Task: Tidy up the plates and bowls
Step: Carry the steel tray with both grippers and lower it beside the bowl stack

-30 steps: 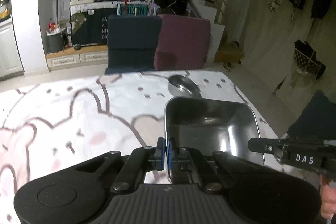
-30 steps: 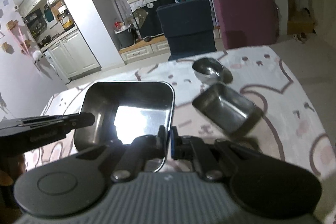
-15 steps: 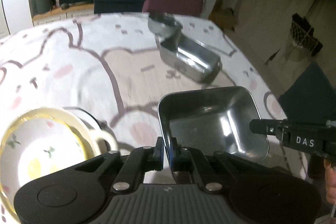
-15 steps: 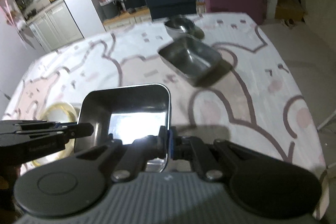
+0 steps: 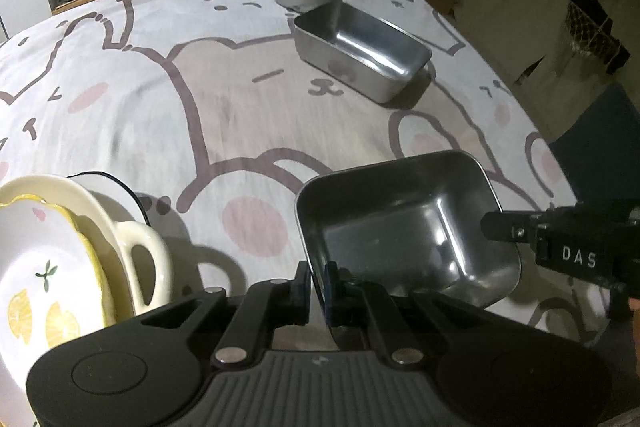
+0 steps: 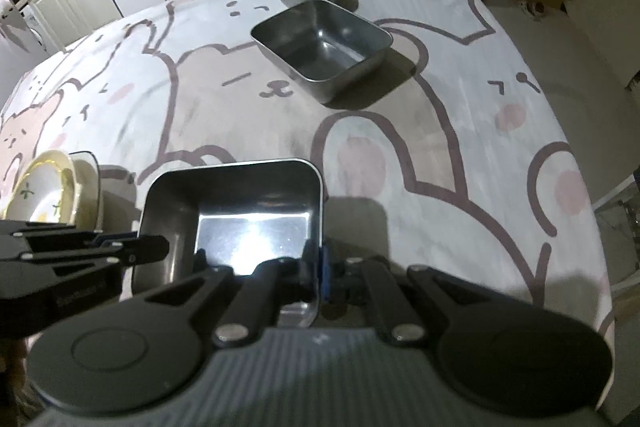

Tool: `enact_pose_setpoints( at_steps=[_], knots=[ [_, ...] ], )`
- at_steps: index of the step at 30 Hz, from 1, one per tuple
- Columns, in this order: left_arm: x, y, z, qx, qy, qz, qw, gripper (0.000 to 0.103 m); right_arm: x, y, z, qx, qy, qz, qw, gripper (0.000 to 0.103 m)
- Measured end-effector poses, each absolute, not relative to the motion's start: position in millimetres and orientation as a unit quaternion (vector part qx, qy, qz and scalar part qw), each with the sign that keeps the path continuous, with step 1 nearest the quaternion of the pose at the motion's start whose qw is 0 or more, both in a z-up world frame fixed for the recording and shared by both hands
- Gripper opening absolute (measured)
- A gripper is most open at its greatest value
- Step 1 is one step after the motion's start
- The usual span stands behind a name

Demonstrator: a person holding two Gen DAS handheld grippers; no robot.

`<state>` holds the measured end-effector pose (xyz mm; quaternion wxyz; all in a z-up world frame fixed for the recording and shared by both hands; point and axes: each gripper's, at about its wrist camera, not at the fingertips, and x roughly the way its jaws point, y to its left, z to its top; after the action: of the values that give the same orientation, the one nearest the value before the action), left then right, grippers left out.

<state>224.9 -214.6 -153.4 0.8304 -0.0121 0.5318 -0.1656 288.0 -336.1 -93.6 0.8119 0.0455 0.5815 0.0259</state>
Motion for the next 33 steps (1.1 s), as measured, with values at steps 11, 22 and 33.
enact_pose_setpoints(
  at_steps=[11,22,33],
  knots=[
    [227,-211,-157,-0.005,0.538,-0.16,0.828,0.008,296,-326,-104,0.03,0.602,0.032,0.797,0.004],
    [226,-213,-156,-0.003,0.536,-0.168,0.827,0.011,299,-329,-111,0.038,0.608,0.021,0.793,0.004],
    [225,-213,-156,-0.001,0.54,-0.176,0.823,0.019,301,-331,-114,0.049,0.615,0.023,0.787,0.009]
  ],
)
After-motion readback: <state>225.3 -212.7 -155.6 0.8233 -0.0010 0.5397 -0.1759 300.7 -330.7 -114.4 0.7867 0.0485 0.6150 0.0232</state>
